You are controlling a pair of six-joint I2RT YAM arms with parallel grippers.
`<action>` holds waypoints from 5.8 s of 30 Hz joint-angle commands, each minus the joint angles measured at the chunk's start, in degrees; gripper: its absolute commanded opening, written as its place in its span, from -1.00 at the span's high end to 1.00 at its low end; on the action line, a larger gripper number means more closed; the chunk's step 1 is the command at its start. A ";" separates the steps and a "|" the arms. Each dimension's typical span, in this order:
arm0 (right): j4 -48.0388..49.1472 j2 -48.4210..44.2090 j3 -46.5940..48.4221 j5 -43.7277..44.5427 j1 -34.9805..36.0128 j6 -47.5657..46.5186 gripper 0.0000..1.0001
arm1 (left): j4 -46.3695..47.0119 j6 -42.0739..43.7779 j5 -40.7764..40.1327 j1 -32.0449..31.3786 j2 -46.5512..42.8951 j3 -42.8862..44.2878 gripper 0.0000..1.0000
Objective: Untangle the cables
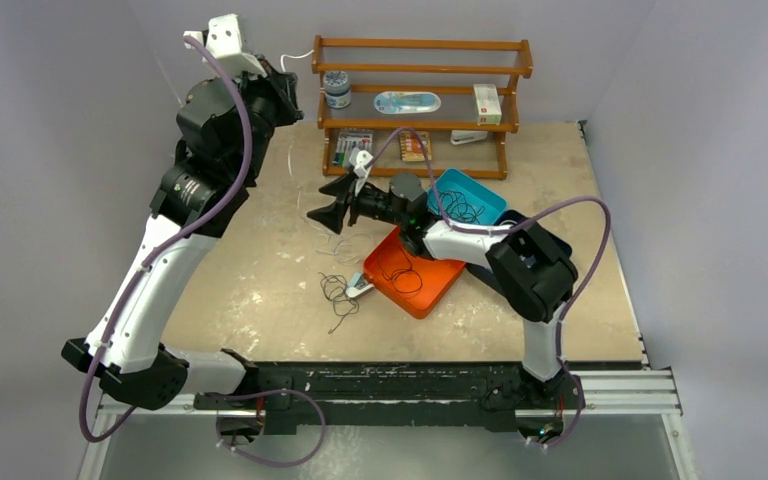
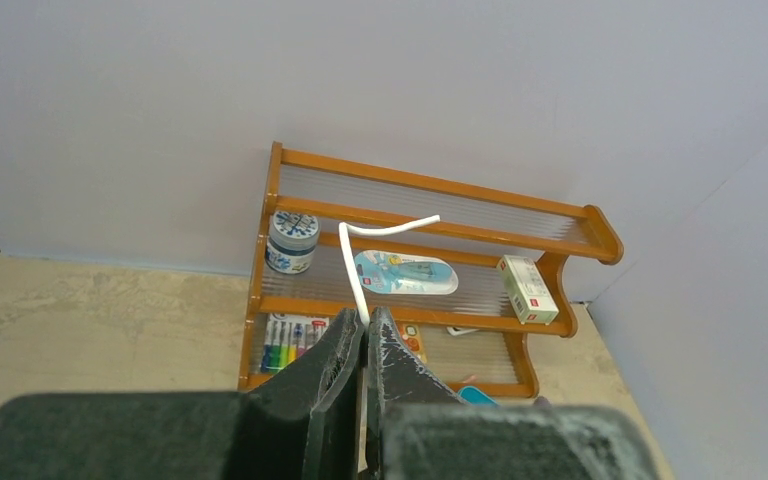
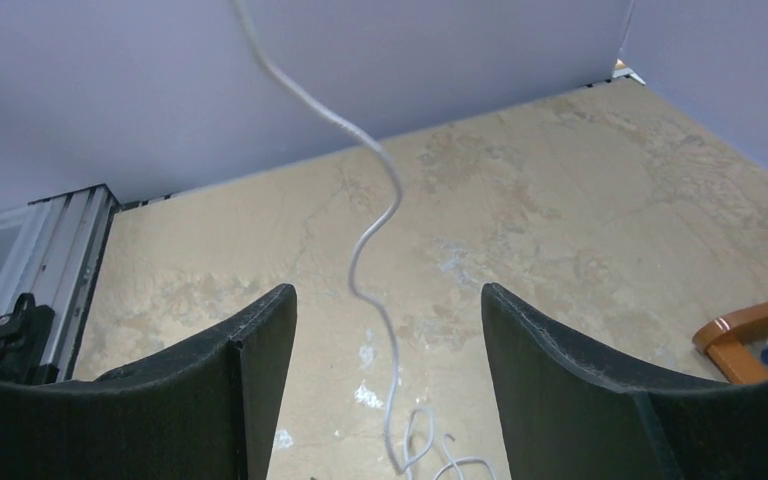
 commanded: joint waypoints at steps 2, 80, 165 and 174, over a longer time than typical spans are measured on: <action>2.01 3.88 7.09 -1.76 0.24 0.34 -0.38 | 3.21 1.20 1.17 0.04 0.16 2.83 1.00; -20.75 -26.92 -2.80 15.05 -8.64 14.78 1.00 | 2.58 -0.57 15.88 0.02 -3.21 -14.69 1.00; -47.54 -49.37 -39.09 36.13 -38.34 23.47 1.00 | 17.33 -7.72 9.89 -13.26 6.62 -37.02 0.08; -43.20 -39.28 -37.53 33.99 -38.34 21.92 0.73 | 14.91 -6.16 5.26 -12.74 4.20 -37.82 -0.01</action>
